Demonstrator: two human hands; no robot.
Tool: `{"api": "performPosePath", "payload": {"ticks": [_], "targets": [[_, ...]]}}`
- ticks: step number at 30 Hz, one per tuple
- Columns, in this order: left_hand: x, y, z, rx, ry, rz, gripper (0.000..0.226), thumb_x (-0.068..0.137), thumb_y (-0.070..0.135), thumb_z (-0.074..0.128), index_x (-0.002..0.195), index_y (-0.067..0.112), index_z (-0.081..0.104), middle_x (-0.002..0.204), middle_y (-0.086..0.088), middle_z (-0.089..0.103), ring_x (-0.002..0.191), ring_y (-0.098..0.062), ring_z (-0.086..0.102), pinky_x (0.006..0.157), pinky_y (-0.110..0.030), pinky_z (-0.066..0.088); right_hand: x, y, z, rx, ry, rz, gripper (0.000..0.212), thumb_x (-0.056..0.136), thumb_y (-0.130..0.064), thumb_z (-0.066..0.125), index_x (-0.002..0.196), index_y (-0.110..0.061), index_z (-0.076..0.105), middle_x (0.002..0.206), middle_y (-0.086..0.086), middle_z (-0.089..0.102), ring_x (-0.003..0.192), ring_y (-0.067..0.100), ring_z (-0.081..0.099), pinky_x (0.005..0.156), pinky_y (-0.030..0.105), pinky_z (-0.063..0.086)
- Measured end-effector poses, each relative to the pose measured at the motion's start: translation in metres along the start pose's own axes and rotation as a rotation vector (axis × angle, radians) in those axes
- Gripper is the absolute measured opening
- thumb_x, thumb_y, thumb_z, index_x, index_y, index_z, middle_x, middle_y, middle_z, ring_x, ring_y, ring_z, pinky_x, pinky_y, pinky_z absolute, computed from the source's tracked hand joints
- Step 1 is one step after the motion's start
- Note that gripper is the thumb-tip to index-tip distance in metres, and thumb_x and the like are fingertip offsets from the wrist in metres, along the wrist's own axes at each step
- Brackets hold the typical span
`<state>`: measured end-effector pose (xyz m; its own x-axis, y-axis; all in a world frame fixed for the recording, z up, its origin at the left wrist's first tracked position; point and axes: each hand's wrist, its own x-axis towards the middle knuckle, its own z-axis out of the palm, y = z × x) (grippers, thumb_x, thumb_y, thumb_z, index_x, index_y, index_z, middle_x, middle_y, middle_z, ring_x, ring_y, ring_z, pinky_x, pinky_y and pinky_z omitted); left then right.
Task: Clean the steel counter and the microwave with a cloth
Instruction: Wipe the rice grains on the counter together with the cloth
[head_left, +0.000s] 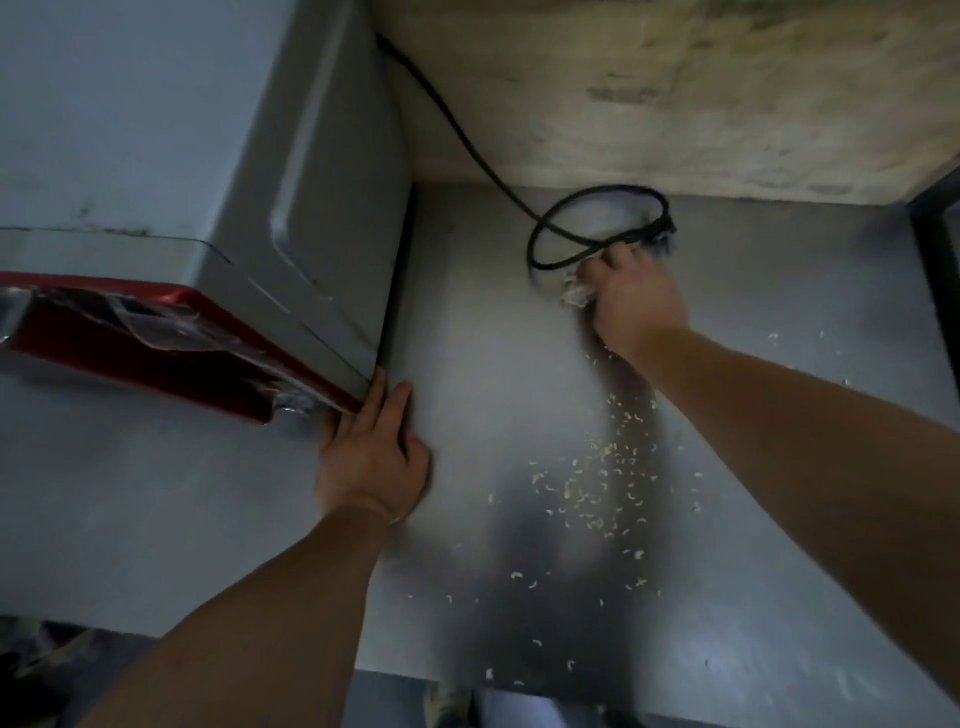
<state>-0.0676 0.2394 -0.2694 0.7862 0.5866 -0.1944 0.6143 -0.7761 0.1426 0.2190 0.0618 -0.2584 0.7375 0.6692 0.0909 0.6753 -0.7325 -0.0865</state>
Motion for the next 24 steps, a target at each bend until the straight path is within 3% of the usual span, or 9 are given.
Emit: {"api": "performPosePath", "payload": {"ticks": [3, 9, 12, 16, 20, 24], "targets": [[-0.002, 0.000, -0.003, -0.002, -0.025, 0.007, 0.067, 0.088, 0.045, 0.030, 0.152, 0.029, 0.037, 0.163, 0.001, 0.025, 0.135, -0.036, 0.045, 0.120, -0.048, 0.026, -0.032, -0.007, -0.003, 0.081, -0.020, 0.087, 0.043, 0.076, -0.009, 0.057, 0.118, -0.015, 0.062, 0.110, 0.015, 0.057, 0.103, 0.038, 0.051, 0.084, 0.043, 0.049], [-0.003, 0.000, 0.000, 0.023, -0.036, 0.040, 0.066, 0.090, 0.041, 0.036, 0.154, 0.026, 0.031, 0.166, -0.001, 0.018, 0.131, -0.036, 0.047, 0.116, -0.046, 0.031, -0.139, -0.034, -0.014, 0.124, -0.100, 0.040, 0.039, 0.076, -0.013, 0.062, 0.115, -0.021, 0.064, 0.107, 0.006, 0.059, 0.099, 0.029, 0.050, 0.086, 0.042, 0.049], [-0.005, 0.000, 0.000, 0.031, -0.017, 0.092, 0.068, 0.090, 0.039, 0.033, 0.154, 0.017, 0.034, 0.164, -0.007, 0.023, 0.138, -0.034, 0.041, 0.115, -0.044, 0.030, -0.172, -0.041, -0.026, 0.194, -0.165, -0.002, 0.037, 0.078, -0.015, 0.061, 0.114, -0.023, 0.067, 0.107, 0.003, 0.061, 0.097, 0.025, 0.051, 0.090, 0.036, 0.050], [-0.008, 0.018, 0.000, 0.079, -0.086, 0.240, 0.074, 0.091, 0.043, 0.022, 0.157, 0.008, 0.024, 0.164, -0.016, 0.019, 0.152, -0.031, 0.013, 0.124, -0.040, 0.011, -0.152, -0.031, -0.048, 0.279, -0.042, 0.109, 0.035, 0.081, -0.015, 0.060, 0.115, -0.019, 0.068, 0.109, 0.007, 0.060, 0.100, 0.029, 0.056, 0.083, 0.036, 0.051], [0.003, 0.039, -0.007, 0.108, -0.087, 0.288, 0.066, 0.099, 0.048, 0.031, 0.157, 0.018, 0.020, 0.166, -0.011, 0.011, 0.152, -0.031, 0.007, 0.124, -0.045, 0.011, -0.095, -0.015, -0.059, 0.303, 0.123, 0.243, 0.036, 0.085, -0.014, 0.057, 0.120, -0.018, 0.066, 0.113, 0.011, 0.058, 0.099, 0.034, 0.058, 0.084, 0.034, 0.047], [0.014, 0.035, -0.001, 0.130, -0.065, 0.303, 0.061, 0.101, 0.047, 0.025, 0.157, 0.025, 0.021, 0.166, -0.010, 0.015, 0.152, -0.032, 0.011, 0.122, -0.050, 0.016, -0.050, -0.003, -0.044, 0.231, -0.027, 0.308, 0.038, 0.088, -0.013, 0.053, 0.125, -0.020, 0.062, 0.120, 0.010, 0.052, 0.104, 0.034, 0.056, 0.088, 0.034, 0.045]]}}
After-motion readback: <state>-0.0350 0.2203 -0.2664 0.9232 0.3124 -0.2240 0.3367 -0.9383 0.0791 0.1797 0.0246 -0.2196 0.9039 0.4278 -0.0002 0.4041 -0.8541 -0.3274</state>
